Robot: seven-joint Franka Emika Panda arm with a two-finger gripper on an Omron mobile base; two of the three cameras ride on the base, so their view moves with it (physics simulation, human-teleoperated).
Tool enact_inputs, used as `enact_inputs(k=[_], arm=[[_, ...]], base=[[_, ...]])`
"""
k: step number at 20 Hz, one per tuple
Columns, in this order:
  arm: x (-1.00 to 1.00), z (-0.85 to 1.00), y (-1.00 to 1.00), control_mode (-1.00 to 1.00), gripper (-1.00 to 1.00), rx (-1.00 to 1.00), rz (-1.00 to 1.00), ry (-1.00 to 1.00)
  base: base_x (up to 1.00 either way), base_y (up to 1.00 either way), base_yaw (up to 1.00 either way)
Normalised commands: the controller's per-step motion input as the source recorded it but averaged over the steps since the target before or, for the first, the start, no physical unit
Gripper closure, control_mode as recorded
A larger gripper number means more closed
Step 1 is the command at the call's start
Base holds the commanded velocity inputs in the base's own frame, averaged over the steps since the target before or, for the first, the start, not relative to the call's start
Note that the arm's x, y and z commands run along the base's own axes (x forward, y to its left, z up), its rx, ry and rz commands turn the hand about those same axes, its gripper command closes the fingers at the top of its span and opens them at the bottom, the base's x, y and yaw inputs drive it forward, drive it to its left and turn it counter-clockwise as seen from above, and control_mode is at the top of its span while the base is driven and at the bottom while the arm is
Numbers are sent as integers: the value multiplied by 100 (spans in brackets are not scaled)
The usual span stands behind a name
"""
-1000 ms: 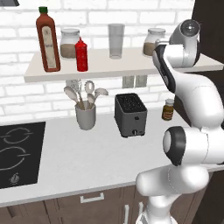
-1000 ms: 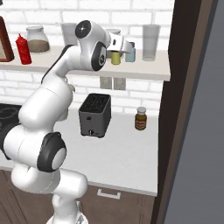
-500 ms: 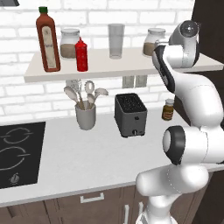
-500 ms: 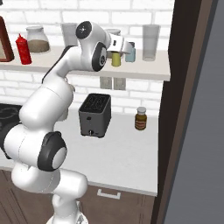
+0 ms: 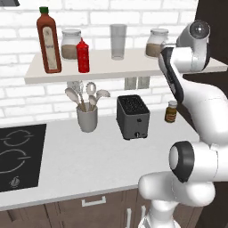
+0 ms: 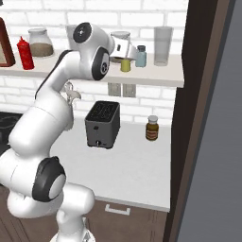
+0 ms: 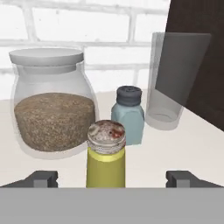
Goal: Put the shaker and condiment bottle from the counter next to their counterparts in the cabinet.
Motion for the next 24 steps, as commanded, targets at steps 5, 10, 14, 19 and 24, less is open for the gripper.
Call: enact_inputs(k=[5,10,14,19,24], arm=[[-95,0,48,-100,-100,0,0,-4],[-99,-8,72,-100,-100,0,0,0],[-100,-24,67,-100,-100,0,-7,0],[-97,-62,68,-100,-100,0,-2,8],[-78,-56,55,-100,-100,0,0,11]], base=[[0,0,0],[0,0,0],[0,0,0],[0,0,0],[0,0,0]])
